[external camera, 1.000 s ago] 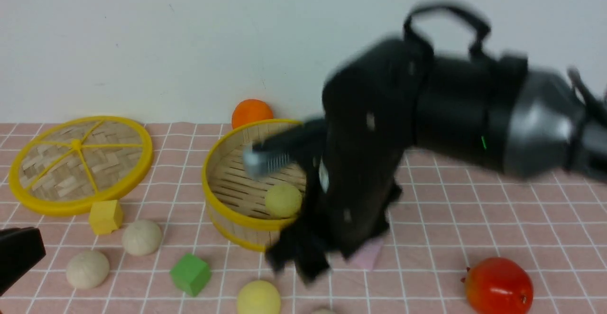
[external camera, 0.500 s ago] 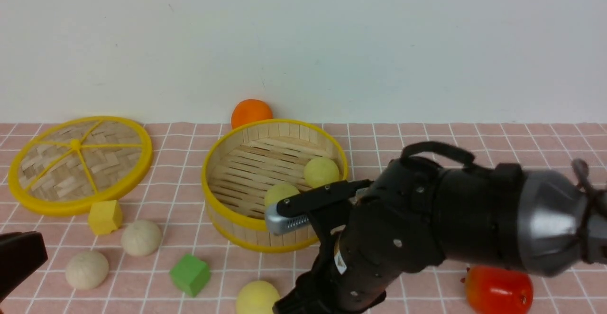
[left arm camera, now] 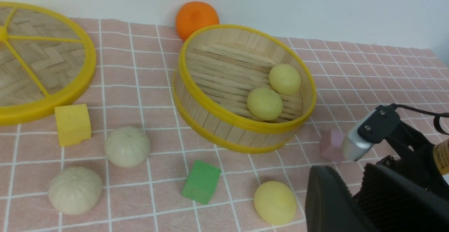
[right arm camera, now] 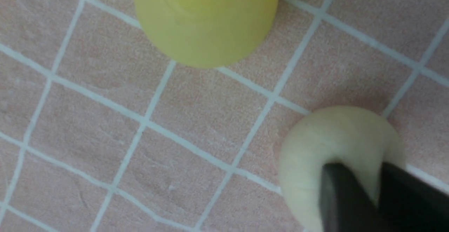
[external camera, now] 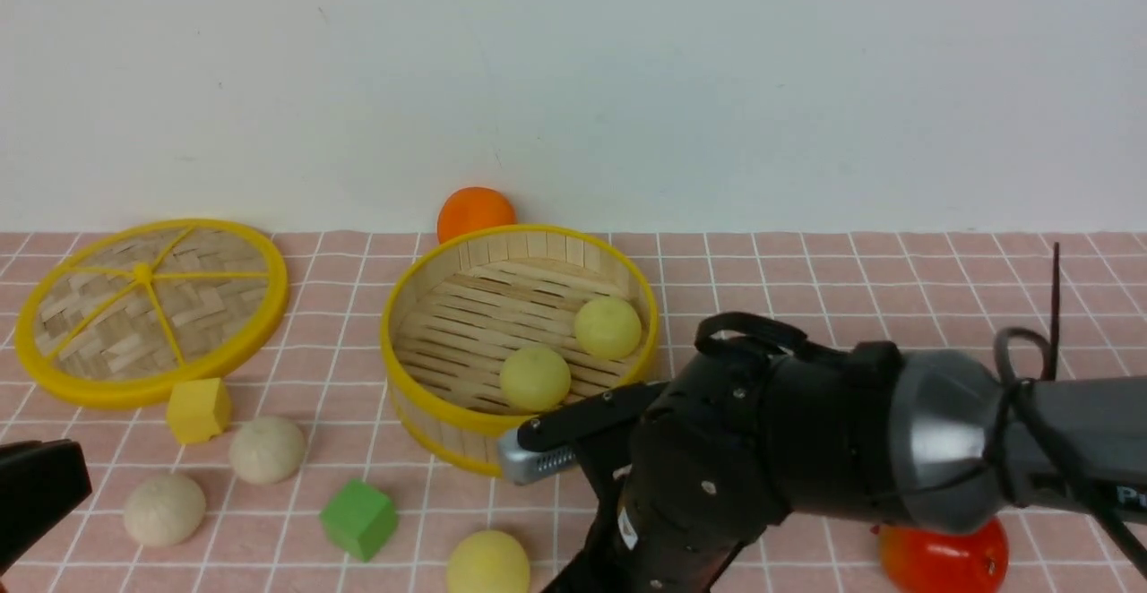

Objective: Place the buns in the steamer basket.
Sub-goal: Use the right arm to put the steamed stuffed bun into the steamer

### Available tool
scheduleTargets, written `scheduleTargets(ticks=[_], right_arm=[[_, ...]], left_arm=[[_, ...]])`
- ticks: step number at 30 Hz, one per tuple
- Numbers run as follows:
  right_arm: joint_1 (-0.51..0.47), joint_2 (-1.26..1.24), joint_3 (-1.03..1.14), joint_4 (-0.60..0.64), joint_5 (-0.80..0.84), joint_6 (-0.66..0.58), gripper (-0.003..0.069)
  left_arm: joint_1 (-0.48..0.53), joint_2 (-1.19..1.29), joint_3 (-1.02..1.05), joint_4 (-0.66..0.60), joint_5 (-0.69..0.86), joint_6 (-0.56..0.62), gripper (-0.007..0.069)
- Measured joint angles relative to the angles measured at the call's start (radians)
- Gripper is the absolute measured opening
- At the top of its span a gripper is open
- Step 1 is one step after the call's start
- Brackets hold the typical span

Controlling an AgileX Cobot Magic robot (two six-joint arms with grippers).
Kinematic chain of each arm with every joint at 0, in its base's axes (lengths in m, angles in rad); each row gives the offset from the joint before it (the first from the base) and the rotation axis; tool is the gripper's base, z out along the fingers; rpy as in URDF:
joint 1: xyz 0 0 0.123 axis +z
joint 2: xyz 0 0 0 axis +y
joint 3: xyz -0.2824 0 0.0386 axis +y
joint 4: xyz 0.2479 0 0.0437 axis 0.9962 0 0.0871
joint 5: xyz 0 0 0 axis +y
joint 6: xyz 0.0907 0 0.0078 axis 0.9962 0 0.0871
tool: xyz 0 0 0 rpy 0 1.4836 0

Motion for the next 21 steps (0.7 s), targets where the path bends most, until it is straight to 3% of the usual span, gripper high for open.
scheduleTargets(ticks=[1,5,9,16,21], right_arm=[[-0.004,-0.013,0.000,-0.001,0.012,0.000,0.0037],[-0.043,-0.052,-0.065,0.021,0.120,-0.040,0.0033],[-0.161,-0.064,-0.264,0.097,0.220,-0.167,0.0032],[-0.371,0.115,-0.667,0.222,0.107,-0.320,0.0032],[-0.409,0.325,-0.827,0.308,0.070,-0.426,0.0032]], left_arm=[[0.000,0.000,0.000,0.000,0.002,0.000,0.0193],[0.000,0.000,0.000,0.000,0.003,0.000,0.0199],[0.000,0.000,0.000,0.000,0.004,0.000,0.0202],[0.000,0.000,0.000,0.000,0.007,0.000,0.0208],[0.000,0.000,0.000,0.000,0.007,0.000,0.0213]])
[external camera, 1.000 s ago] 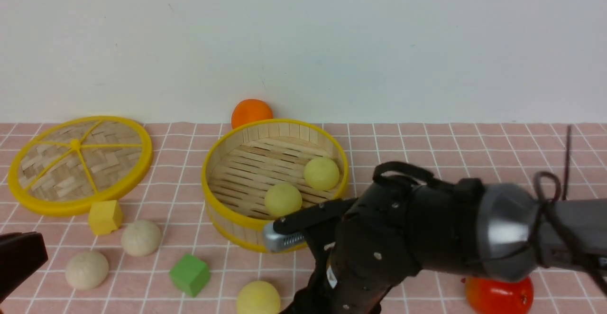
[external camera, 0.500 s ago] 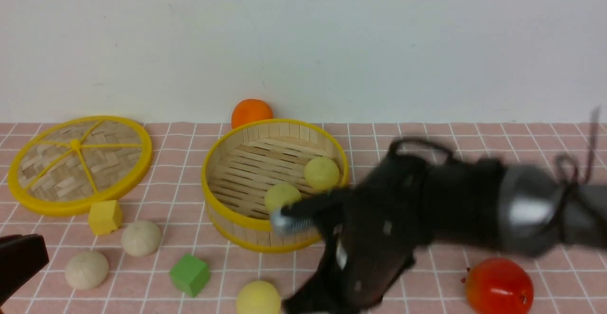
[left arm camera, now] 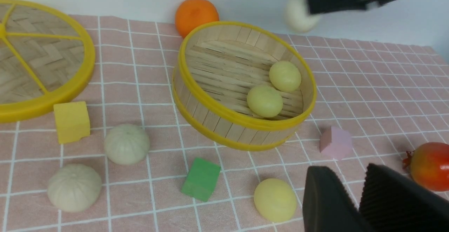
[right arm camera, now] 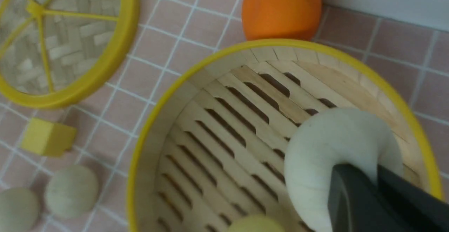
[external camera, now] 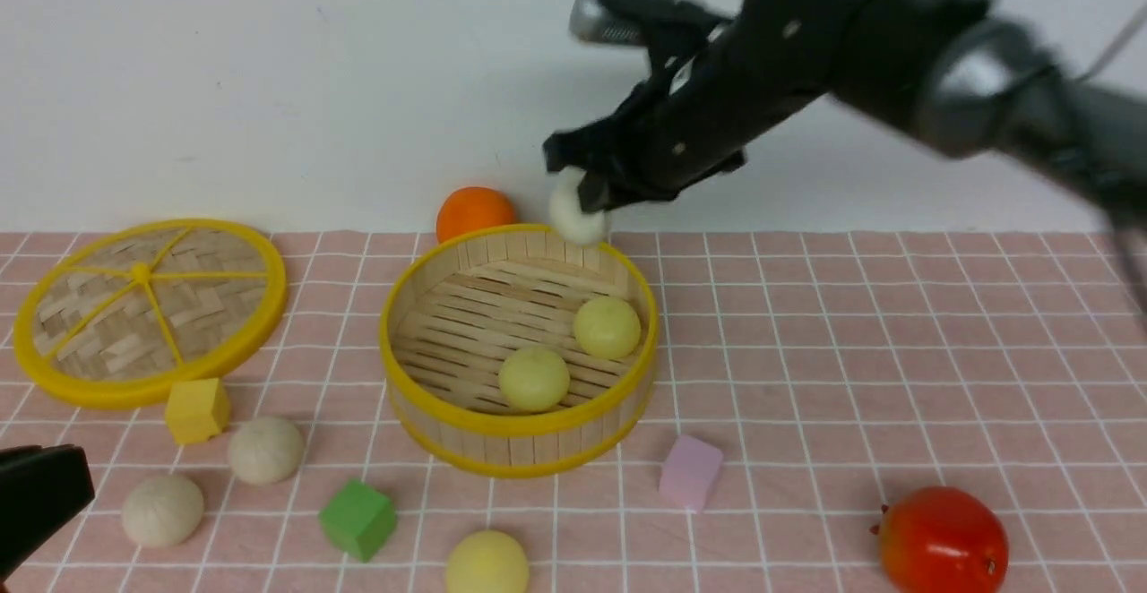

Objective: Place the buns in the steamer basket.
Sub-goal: Use the right arm to put the steamed stuffed bun into the steamer

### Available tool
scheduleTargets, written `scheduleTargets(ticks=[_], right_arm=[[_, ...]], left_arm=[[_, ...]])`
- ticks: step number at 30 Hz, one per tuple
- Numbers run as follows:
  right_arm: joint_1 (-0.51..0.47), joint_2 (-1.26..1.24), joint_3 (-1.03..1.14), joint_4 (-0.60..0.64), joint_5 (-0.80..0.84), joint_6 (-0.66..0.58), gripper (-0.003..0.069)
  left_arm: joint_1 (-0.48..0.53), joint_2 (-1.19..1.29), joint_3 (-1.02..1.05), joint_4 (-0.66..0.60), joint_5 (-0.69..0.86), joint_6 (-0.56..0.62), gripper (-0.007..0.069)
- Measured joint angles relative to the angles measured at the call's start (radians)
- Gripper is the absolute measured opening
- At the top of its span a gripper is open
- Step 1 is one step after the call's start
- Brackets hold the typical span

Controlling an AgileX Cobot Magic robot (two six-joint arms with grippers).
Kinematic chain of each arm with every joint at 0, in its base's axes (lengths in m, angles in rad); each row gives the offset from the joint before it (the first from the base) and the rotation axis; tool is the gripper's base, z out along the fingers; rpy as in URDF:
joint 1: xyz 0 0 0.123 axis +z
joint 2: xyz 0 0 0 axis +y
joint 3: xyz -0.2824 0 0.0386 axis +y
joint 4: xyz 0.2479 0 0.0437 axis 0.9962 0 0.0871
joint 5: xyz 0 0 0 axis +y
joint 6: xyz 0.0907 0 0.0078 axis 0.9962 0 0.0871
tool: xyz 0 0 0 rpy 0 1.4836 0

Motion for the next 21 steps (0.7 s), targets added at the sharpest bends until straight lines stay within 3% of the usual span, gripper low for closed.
scheduleTargets(ticks=[9,15,17,18,20,21], right_arm=[[0.000,0.175,-0.071,-0.023,-0.049,-0.018,0.0032],[0.000,0.187,-0.073,-0.026,-0.071,-0.006,0.0111],[0.000,0.185,-0.077,-0.027,-0.063,0.000,0.0235],[0.000,0.183,-0.077,-0.027,-0.059,0.002,0.0246],[0.000,0.156,-0.078,-0.043,-0.004,0.007,0.0400],[0.000,0.136,-0.078,-0.046,0.034,0.014,0.0440]], left_arm=[[0.000,0.000,0.000,0.000,0.000,0.000,0.0222],[0.000,0.000,0.000,0.000,0.000,0.000,0.0222],[0.000,0.000,0.000,0.000,0.000,0.000,0.0223],[0.000,0.000,0.000,0.000,0.000,0.000,0.0223],[0.000,0.000,0.000,0.000,0.000,0.000,0.0227],[0.000,0.000,0.000,0.000,0.000,0.000,0.0227]])
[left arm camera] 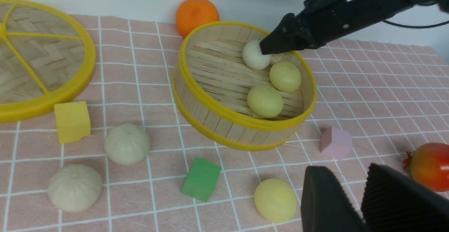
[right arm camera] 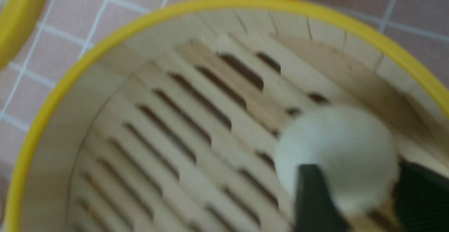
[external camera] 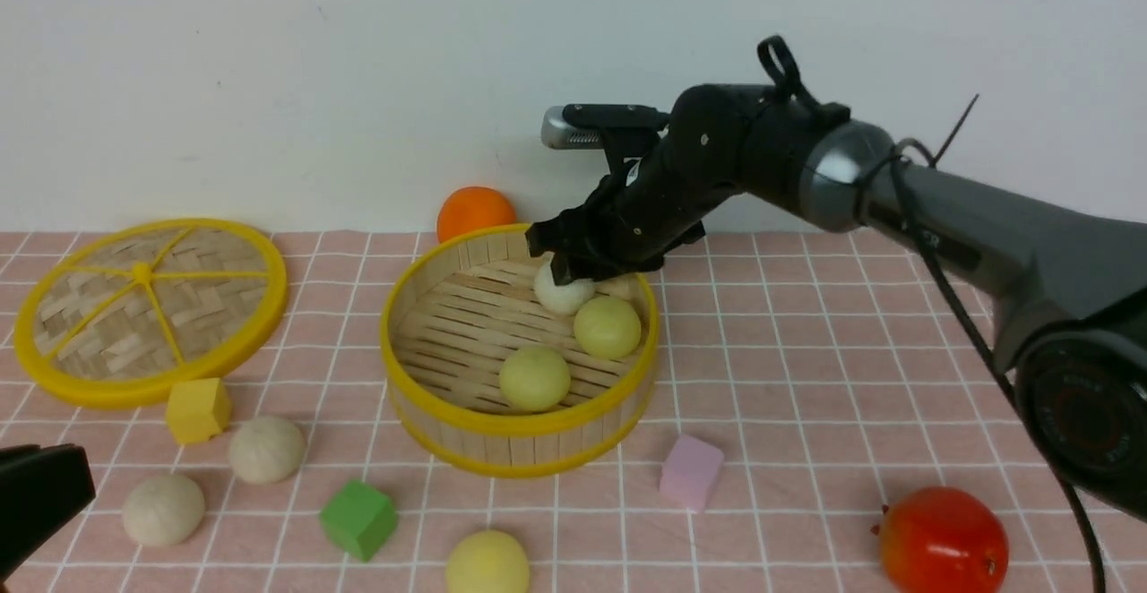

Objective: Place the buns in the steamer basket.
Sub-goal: Use the right arm to put the steamed stuffed bun into the steamer, then use the right arm to grab a steamed stuffed bun

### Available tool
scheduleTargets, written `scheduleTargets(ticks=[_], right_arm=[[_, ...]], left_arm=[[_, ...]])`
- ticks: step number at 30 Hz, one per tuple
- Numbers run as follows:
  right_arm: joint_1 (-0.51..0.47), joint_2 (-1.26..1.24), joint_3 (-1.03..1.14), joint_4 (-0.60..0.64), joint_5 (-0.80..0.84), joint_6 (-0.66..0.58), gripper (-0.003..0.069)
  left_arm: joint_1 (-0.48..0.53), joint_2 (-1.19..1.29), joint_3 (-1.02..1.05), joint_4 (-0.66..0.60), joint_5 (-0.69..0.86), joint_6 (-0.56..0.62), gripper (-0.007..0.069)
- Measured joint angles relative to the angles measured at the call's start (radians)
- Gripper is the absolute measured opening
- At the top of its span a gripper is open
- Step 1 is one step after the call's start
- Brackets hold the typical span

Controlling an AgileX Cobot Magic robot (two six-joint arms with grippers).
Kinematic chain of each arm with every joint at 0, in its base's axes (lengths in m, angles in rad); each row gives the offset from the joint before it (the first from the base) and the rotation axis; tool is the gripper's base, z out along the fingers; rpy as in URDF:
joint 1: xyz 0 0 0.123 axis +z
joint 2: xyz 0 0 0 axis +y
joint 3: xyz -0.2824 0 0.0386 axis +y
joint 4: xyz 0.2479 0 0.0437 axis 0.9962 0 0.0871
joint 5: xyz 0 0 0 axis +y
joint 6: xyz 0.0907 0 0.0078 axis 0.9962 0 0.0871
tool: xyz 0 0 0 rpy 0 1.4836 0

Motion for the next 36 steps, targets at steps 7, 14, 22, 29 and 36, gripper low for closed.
scheduleTargets(ticks=[7,14,22,29,36], right_arm=[[0.049,-0.188,0.020,-0.042,0.262,0.045,0.0584],[0.266,-0.311,0.278,-0.101,0.286,0.047,0.0468],[0.420,-0.299,0.487,-0.190,0.075,0.186,0.0253],[0.418,-0.230,0.487,-0.198,0.039,0.205,0.0246],[0.418,-0.208,0.487,-0.173,0.009,0.205,0.0246]], left_arm=[[0.000,0.000,0.000,0.000,0.000,0.000,0.0237],[0.000,0.000,0.000,0.000,0.025,0.000,0.0237],[0.000,0.000,0.000,0.000,0.055,0.000,0.0237],[0.000,0.000,0.000,0.000,0.057,0.000,0.0237],[0.000,0.000,0.000,0.000,0.057,0.000,0.0237]])
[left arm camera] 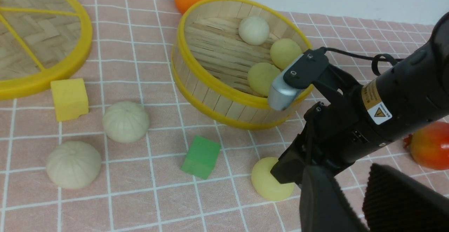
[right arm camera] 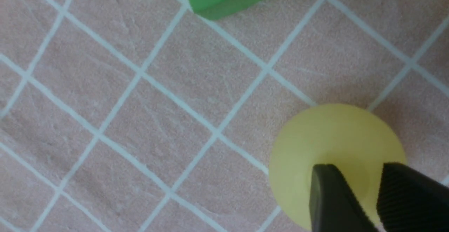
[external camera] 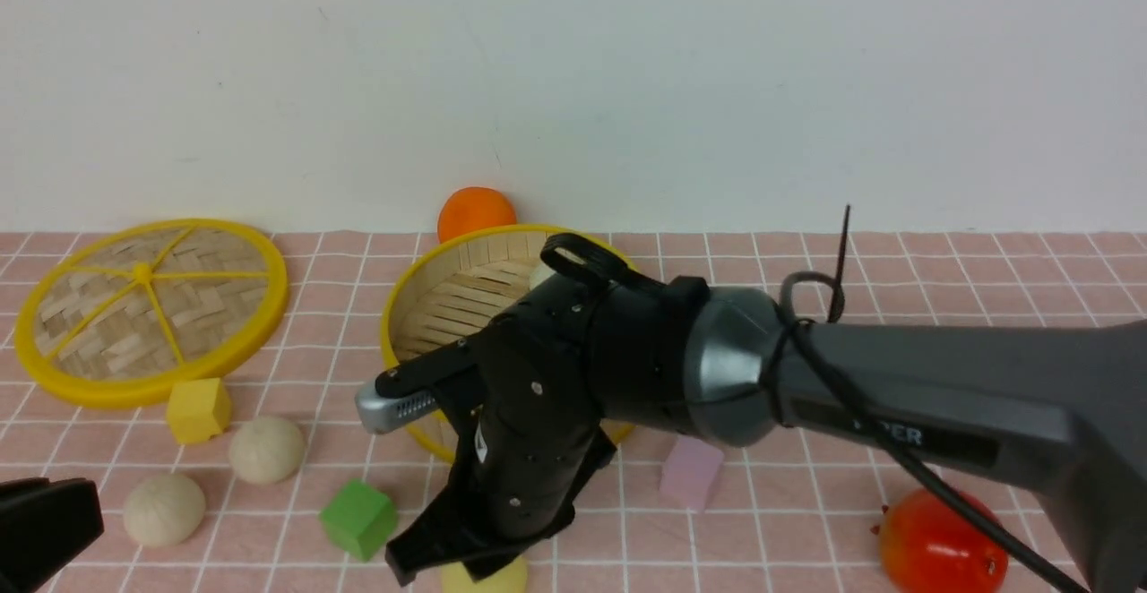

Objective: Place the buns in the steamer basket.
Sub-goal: Use the right arm to grab a steamed stuffed bun, then use the right arm to put the steamed stuffed bun into the steamer

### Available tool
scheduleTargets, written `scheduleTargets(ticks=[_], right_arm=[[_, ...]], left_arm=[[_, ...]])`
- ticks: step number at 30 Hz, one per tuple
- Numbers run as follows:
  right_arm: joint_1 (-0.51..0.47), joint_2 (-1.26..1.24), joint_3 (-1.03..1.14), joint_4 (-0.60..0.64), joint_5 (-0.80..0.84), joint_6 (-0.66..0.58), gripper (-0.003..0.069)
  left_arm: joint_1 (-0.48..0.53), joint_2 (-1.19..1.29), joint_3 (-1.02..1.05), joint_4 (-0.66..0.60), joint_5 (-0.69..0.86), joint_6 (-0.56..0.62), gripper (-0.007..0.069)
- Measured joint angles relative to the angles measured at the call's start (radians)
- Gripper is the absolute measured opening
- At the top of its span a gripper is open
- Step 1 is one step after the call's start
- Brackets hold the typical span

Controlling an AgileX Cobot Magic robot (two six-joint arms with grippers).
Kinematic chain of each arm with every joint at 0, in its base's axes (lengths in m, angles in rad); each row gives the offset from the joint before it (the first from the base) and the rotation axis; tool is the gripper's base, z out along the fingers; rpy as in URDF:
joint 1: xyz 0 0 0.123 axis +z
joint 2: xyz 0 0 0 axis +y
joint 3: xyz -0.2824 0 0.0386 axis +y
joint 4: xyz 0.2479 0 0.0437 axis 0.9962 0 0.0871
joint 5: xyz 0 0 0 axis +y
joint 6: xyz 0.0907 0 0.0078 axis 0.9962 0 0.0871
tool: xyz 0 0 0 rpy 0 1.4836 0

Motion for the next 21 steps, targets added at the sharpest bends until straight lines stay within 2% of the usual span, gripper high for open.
scheduleTargets(ticks=[4,8,9,10,13,19,21], right_arm=[[0.000,0.015,0.000,-0.002,-0.005,0.000,0.0235],[0.000,0.016,0.000,-0.002,-0.004,0.000,0.0160],[0.000,0.016,0.000,-0.002,-0.003,0.000,0.0160],[-0.001,0.016,0.000,-0.002,0.002,0.000,0.0097],[-0.011,0.016,0.000,0.001,0.020,0.000,0.0019],[-0.058,-0.007,0.000,0.052,0.048,-0.011,0.0018],[-0.085,-0.026,0.000,0.113,0.052,-0.044,0.0018]], left_arm=[[0.000,0.000,0.000,0.000,0.001,0.000,0.0237],[0.000,0.000,0.000,0.000,0.004,0.000,0.0238],[0.000,0.000,0.000,0.000,0.004,0.000,0.0238],[0.000,0.000,0.000,0.000,0.004,0.000,0.0238],[0.000,0.000,0.000,0.000,0.004,0.000,0.0238],[0.000,0.000,0.000,0.000,0.009,0.000,0.0238],[0.000,0.000,0.000,0.000,0.012,0.000,0.0238]])
